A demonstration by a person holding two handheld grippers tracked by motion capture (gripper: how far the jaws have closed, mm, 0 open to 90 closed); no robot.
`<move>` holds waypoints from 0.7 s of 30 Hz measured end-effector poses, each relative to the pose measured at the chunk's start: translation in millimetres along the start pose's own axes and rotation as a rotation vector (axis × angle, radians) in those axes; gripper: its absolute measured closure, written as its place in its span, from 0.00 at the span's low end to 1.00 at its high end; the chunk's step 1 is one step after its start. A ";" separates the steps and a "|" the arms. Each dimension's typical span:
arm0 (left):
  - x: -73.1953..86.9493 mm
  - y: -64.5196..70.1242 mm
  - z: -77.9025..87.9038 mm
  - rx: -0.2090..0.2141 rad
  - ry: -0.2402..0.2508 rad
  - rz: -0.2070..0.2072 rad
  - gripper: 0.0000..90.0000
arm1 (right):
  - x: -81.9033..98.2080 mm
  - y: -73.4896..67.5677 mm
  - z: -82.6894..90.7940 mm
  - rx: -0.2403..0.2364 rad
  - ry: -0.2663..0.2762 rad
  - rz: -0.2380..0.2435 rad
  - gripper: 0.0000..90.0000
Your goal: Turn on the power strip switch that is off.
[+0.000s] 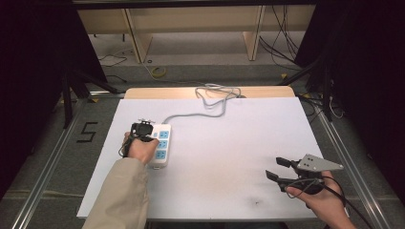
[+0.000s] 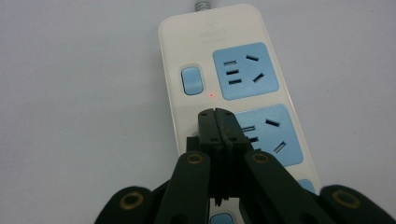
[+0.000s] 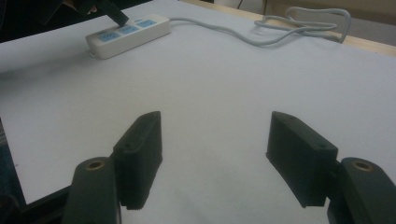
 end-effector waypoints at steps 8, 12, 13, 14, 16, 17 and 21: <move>-0.1 0.0 0.0 0.000 -0.003 0.012 1.00 | -0.6 -0.3 0.3 0.001 0.005 0.001 0.40; 0.7 -9.5 0.4 -0.078 -0.002 -0.032 1.00 | -0.2 -0.1 0.7 0.000 0.004 0.002 0.40; 0.9 -9.2 0.7 -0.075 -0.005 -0.042 1.00 | 0.0 -0.1 0.7 0.000 0.004 0.001 0.40; 0.7 -8.4 0.3 -0.080 0.002 -0.044 1.00 | 0.2 -0.1 0.3 0.000 0.003 -0.001 0.40; 0.7 -8.4 0.2 -0.078 0.006 -0.047 1.00 | 0.2 0.3 -1.2 0.000 -0.002 0.001 0.40; 1.1 -9.6 0.6 -0.066 0.005 -0.043 1.00 | -0.3 0.2 -1.5 0.000 -0.001 0.000 0.40; 1.4 -10.6 0.5 -0.044 0.020 -0.025 1.00 | -1.2 -1.0 -2.4 -0.003 -0.001 0.003 0.40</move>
Point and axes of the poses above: each handheld gripper's, and its own axes: z roughly backward along the jaws, x roughly out of its underside, y roughly to its right, the point moved 8 cm from there along -z, roughly forward along the jaws, and after that the axes turned 3 degrees about -x, right-handed, at the moved point
